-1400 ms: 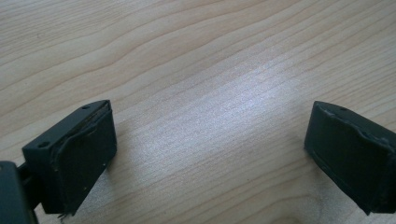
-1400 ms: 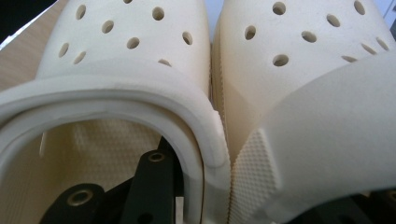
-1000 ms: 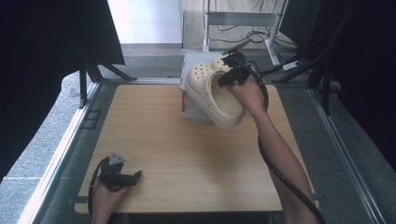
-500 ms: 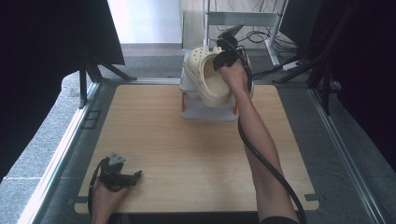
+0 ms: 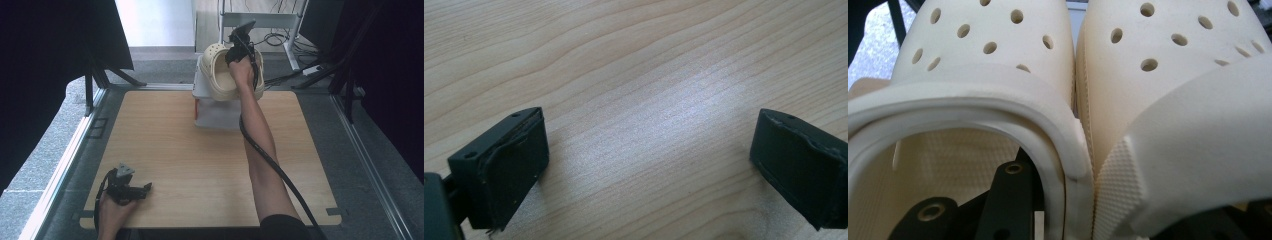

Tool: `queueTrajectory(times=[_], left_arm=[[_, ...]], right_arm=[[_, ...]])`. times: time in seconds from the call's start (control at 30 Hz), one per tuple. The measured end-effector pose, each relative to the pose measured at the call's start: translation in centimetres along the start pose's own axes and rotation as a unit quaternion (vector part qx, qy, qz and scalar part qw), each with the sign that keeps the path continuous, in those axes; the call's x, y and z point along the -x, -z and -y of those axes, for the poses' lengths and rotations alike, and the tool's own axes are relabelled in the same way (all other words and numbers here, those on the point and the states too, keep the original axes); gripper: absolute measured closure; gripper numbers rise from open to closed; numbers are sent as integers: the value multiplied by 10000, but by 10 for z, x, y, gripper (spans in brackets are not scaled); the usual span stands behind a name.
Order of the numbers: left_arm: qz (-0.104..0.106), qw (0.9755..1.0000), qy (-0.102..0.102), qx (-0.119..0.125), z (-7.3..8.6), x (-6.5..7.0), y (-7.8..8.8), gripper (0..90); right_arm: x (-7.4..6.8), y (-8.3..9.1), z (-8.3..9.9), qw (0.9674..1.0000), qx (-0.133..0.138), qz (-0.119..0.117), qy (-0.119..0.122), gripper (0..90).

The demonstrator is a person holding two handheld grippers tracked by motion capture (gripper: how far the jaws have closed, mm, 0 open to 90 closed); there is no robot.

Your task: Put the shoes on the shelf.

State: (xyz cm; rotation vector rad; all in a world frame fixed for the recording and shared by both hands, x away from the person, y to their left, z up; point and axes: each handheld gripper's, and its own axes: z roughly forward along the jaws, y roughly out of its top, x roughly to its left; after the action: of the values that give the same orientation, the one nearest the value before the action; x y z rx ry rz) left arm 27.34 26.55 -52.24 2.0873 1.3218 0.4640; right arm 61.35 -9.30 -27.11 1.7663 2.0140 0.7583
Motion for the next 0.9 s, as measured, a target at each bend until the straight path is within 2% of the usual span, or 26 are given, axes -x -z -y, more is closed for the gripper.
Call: queueTrajectory(times=[0.23, 0.43, 0.5, 0.57, 0.73, 0.9], left_arm=[[21, 10000, -3, -21, 0, 0, 0, 21], [27, 10000, -12, -29, 0, 0, 0, 21], [25, 10000, -10, -27, 0, 0, 0, 21], [25, 10000, -10, -25, 0, 0, 0, 21], [25, 10000, -12, -27, 0, 0, 0, 21], [23, 10000, -10, -27, 0, 0, 0, 21]], right_arm=[[-3, -23, -9, 9997, 28, 135, -209, 665], [-5, -37, -10, 9997, -78, 163, -140, 650], [-5, -40, -8, 9999, -48, 113, -42, 619], [-6, -39, -6, 9997, 58, 179, 137, 589], [-2, -29, -3, 9983, 296, -50, 506, 383], [5, -20, 6, 9949, 227, -406, 893, 303]])
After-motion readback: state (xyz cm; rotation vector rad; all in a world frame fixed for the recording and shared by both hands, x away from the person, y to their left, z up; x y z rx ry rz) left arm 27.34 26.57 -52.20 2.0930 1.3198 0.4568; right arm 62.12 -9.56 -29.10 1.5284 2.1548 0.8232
